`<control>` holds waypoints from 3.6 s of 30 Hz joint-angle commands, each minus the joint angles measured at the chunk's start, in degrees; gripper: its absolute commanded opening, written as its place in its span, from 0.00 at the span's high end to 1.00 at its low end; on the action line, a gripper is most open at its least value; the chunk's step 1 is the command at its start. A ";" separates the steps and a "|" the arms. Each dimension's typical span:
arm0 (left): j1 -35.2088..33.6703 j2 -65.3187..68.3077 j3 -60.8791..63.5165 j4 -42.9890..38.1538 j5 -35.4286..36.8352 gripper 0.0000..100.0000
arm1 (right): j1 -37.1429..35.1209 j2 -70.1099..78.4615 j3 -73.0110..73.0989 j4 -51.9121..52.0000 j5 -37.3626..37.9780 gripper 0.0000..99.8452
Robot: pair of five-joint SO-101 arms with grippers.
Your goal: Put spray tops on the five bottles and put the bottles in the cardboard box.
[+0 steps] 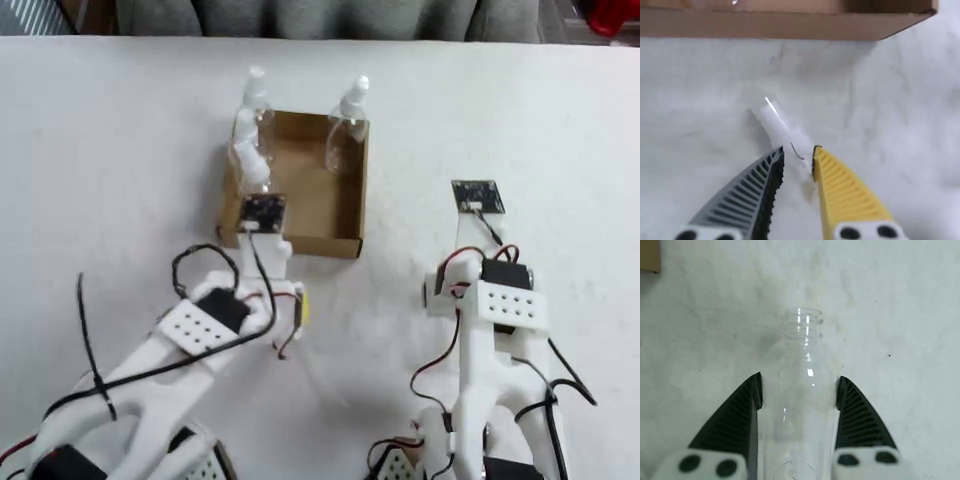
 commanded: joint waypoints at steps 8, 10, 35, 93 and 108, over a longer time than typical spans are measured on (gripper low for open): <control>-3.03 -8.57 1.85 -2.55 0.79 0.80 | -0.31 -1.10 -0.53 -0.92 2.55 0.98; -2.86 -7.25 1.76 -2.37 2.81 0.74 | -0.31 -1.10 -0.70 -0.92 2.55 0.98; -4.62 19.82 -6.68 -10.11 8.88 0.76 | -0.31 -1.01 -0.44 -0.92 2.55 0.98; -30.64 -13.41 -0.62 -1.67 -1.49 0.98 | -27.38 -43.47 1.41 -18.68 2.02 0.98; -42.86 -13.49 -10.64 -1.93 -7.47 0.98 | -47.60 -51.47 15.47 -45.58 -7.03 0.98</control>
